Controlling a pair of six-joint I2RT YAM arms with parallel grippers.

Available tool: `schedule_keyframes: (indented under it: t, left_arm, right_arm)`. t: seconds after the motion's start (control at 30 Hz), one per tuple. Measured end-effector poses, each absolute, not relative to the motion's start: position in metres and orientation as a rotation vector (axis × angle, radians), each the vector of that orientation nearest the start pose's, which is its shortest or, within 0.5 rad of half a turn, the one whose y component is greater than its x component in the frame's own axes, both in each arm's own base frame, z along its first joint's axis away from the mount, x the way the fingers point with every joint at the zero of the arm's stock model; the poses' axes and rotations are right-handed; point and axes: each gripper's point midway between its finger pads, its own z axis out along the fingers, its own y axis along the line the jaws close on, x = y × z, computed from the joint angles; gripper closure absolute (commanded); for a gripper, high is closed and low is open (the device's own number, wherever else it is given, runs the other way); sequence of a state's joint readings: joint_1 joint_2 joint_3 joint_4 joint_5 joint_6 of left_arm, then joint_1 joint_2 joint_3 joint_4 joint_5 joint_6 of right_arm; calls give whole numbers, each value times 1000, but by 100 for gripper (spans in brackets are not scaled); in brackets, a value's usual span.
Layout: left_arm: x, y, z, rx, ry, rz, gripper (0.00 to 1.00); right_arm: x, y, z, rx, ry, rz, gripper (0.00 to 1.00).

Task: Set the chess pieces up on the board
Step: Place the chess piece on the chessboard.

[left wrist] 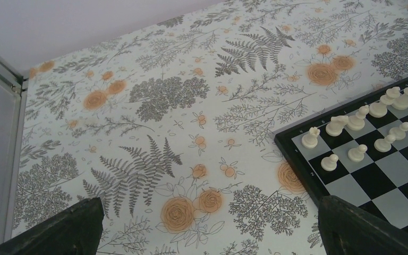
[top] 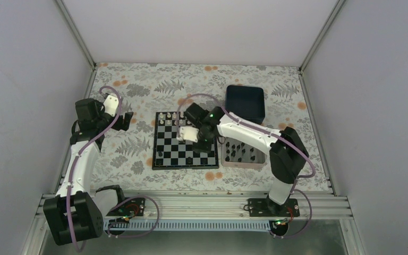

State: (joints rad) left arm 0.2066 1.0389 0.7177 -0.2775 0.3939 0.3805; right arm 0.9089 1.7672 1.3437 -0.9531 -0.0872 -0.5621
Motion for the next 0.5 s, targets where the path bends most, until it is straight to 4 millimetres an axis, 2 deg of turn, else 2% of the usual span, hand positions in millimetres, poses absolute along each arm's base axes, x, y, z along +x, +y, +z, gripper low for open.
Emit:
schedule_keyframes:
  t: [0.17,0.27,0.37,0.5]
  left_arm:
    - [336,3,189,402,2081,-82,0]
    - [336,3,190,402,2080,-83,0]
    - [336,3,191,402,2077,-81,0]
    - [335,3,194,403,2066,-77,0]
  right_arm:
    - [252,354,148,-1888,1995,233,52]
    - [266,387,166,-1864,1907,294,54]
    - [270,413,158,-1887,1876,346,54]
    - [260,433,119,-1966,1895,395,54]
